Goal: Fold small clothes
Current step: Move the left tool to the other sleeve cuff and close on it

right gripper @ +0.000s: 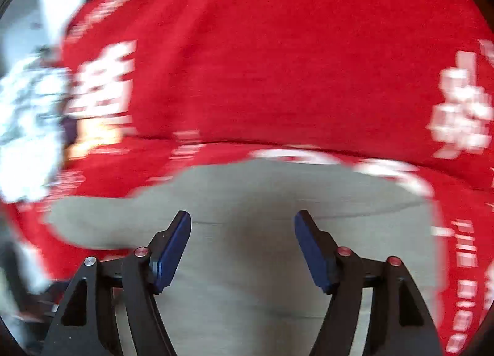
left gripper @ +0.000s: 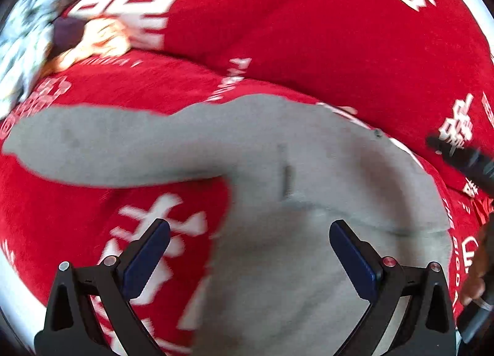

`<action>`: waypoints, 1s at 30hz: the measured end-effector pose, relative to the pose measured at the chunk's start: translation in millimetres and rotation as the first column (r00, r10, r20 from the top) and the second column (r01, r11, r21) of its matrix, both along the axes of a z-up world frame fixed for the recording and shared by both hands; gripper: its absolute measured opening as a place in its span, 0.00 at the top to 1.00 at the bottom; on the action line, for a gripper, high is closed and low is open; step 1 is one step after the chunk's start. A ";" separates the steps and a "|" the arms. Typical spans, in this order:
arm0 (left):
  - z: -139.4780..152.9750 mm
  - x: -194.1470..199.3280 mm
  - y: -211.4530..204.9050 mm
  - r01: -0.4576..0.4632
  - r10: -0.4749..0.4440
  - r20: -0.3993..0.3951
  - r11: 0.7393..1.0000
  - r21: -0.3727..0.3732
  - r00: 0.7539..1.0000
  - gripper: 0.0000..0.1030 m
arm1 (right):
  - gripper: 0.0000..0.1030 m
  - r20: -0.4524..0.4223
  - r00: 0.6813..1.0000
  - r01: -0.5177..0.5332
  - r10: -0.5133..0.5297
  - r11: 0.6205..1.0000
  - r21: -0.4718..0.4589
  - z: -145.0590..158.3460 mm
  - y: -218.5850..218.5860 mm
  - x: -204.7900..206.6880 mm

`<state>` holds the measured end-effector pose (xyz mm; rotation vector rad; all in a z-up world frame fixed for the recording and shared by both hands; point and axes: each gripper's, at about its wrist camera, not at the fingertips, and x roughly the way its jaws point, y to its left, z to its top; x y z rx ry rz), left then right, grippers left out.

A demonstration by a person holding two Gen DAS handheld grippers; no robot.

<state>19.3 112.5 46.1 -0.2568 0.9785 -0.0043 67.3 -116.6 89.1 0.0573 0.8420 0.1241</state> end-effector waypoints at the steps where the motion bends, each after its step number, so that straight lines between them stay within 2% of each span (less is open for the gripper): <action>1: 1.8 4.9 -12.9 0.025 -0.025 0.007 1.000 0.008 1.000 0.00 | 0.29 -0.017 0.998 0.060 -0.061 0.997 -0.051 -6.1 -18.6 0.7; 3: 2.5 17.8 -40.5 0.082 -0.082 0.011 0.996 0.018 0.997 0.00 | 0.29 -0.067 0.980 0.178 -0.187 0.976 -0.129 -26.6 -59.1 1.6; 6: -3.6 38.5 -71.6 0.131 -0.131 -0.002 0.991 0.033 0.991 0.00 | 0.29 -0.138 0.942 0.285 -0.307 0.946 -0.155 -59.9 -97.9 -2.5; 9: -16.6 55.4 -88.7 0.140 -0.138 -0.031 0.985 0.099 0.990 0.00 | 0.29 -0.162 0.932 0.296 -0.323 0.940 -0.171 -79.1 -99.9 -4.3; 11: -29.5 61.9 -91.7 0.127 -0.116 -0.067 0.971 0.201 0.991 0.00 | 0.29 -0.170 0.935 0.283 -0.312 0.943 -0.178 -87.5 -91.4 -3.3; 13: -40.4 64.3 -84.0 0.095 -0.067 -0.108 0.956 0.277 0.992 0.00 | 0.29 -0.129 0.945 0.269 -0.301 0.938 -0.218 -89.3 -69.7 -3.5; 15: -42.4 60.9 -64.1 0.076 -0.054 -0.111 0.976 0.205 0.992 0.00 | 0.29 -0.101 0.966 0.206 -0.240 0.942 -0.266 -88.1 -43.3 -6.0; 16: -40.3 58.5 -57.7 0.059 -0.037 -0.114 0.979 0.195 0.993 0.00 | 0.29 -0.094 0.976 0.163 -0.196 0.946 -0.281 -86.7 -32.9 -7.9; 18: -33.3 52.6 -50.7 0.022 -0.001 -0.082 0.966 0.256 0.997 0.00 | 0.29 -0.049 0.988 0.126 -0.148 0.943 -0.308 -79.7 -18.4 -13.0; 19: -30.6 49.9 -49.1 0.018 0.000 -0.067 0.962 0.272 0.998 0.00 | 0.29 -0.026 0.987 0.142 -0.156 0.946 -0.291 -76.4 -17.5 -16.0; 21: -28.8 46.0 -42.9 0.025 -0.005 -0.077 0.967 0.255 0.997 0.00 | 0.28 -0.040 0.986 0.152 -0.165 0.961 -0.230 -76.9 -17.9 -17.1; 23: -26.0 40.8 -33.0 0.015 0.002 -0.076 0.974 0.226 0.997 0.00 | 0.29 -0.135 0.986 0.063 -0.094 0.974 -0.217 -91.7 -5.7 -10.5; 25: -22.9 33.2 -17.3 -0.016 0.031 -0.069 0.979 0.206 0.997 0.00 | 0.28 -0.079 0.994 0.050 -0.074 0.962 -0.269 -85.2 4.3 -16.3; 27: -20.2 22.7 5.7 -0.070 0.082 -0.061 0.983 0.172 0.995 0.00 | 0.28 -0.067 0.997 0.010 -0.025 0.977 -0.215 -75.6 9.6 -20.4; 30: -19.0 3.7 51.2 -0.177 0.185 -0.055 0.977 0.117 0.981 0.00 | 0.28 -0.053 0.998 0.010 -0.020 0.986 -0.169 -65.7 17.3 -24.0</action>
